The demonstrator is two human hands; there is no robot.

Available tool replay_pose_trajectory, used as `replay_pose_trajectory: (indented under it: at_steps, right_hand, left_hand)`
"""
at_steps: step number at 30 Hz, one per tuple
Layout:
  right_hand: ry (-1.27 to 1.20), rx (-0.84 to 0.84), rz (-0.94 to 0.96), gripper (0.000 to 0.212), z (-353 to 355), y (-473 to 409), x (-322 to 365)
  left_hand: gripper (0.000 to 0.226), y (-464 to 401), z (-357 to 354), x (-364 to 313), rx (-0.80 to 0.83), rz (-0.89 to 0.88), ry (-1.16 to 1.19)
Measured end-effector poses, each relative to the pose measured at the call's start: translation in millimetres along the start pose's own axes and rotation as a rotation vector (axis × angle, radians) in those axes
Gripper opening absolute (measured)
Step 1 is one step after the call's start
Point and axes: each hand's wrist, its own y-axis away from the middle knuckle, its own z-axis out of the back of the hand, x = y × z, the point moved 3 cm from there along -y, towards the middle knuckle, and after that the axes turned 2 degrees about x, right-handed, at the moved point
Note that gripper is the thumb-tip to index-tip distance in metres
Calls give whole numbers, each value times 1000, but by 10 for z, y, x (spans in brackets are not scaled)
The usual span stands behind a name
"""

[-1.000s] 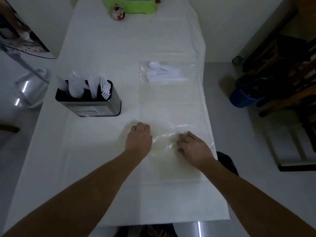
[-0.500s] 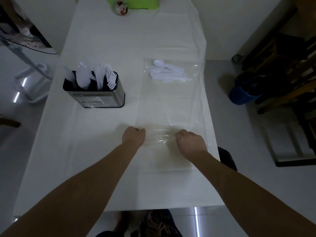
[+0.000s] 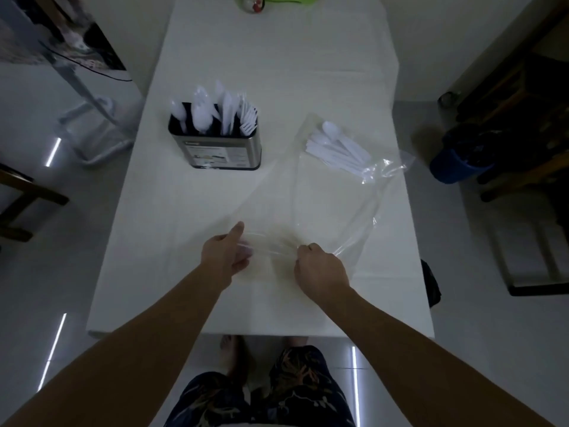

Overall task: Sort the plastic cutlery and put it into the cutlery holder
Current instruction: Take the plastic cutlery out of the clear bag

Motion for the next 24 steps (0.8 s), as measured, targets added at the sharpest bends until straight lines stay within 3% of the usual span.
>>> replay_pose_trajectory:
  at_steps: [10, 16, 21, 24]
  right_hand:
    - [-200, -3, -17, 19, -152, 121, 964]
    - [-347, 0, -54, 22, -191, 129, 1366]
    - [-350, 88, 32, 33, -191, 105, 1552]
    - [-339, 90, 25, 34, -167, 24, 1448]
  left_hand:
    - [40, 193, 471, 128, 13, 13, 130]
    - [32, 196, 669, 185, 62, -9, 30]
    - [19, 70, 836, 71, -30, -33, -62]
    - [24, 22, 926, -88, -125, -83, -213]
